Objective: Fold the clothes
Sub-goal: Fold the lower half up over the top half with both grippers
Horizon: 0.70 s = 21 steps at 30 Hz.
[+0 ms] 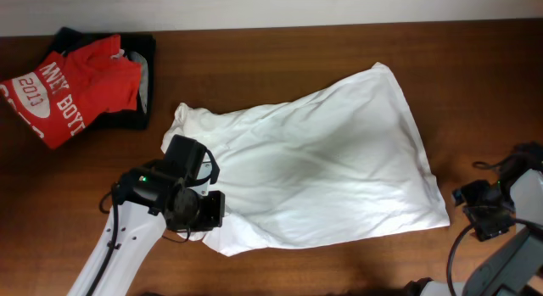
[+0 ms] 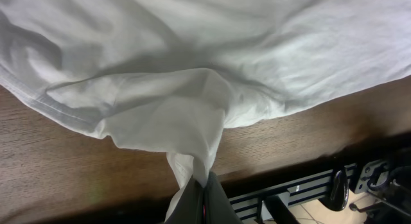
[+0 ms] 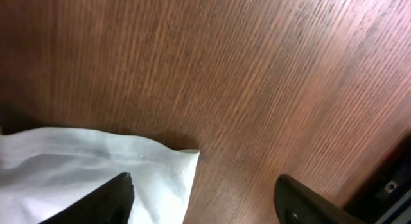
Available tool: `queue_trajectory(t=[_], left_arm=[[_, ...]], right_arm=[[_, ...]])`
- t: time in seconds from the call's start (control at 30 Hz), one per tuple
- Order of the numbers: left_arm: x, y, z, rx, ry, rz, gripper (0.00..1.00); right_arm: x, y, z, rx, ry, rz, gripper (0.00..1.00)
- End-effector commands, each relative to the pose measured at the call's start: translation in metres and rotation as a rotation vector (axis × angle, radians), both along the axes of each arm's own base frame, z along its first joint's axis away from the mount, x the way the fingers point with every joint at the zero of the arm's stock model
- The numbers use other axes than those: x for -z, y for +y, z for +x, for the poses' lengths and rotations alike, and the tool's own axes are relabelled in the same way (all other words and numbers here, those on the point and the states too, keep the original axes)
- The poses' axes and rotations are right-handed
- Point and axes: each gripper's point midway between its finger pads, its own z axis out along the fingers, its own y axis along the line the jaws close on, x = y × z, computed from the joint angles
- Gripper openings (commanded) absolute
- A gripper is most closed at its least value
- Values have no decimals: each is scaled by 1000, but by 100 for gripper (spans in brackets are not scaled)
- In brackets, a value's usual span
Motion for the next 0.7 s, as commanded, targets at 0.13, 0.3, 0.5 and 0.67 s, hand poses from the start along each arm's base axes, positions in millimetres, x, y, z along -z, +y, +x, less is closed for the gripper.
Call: queue_trajectory(t=[0.13,0.3,0.5,0.67], left_arm=[[-6,-1,4,-13,-22,-13,0],[-6,-1,4,-13,-22,-13,0],[-6,-1,4,-13,-22,-13,0],[-6,-1,4,-13,-22,-13,0]], right_arm=[[33,32,1,-90,13,99,71],[46,41,3,-96,1,86,71],[47,39,6,-97,-11,77,43],[52,36,1,-99,1,52,24]])
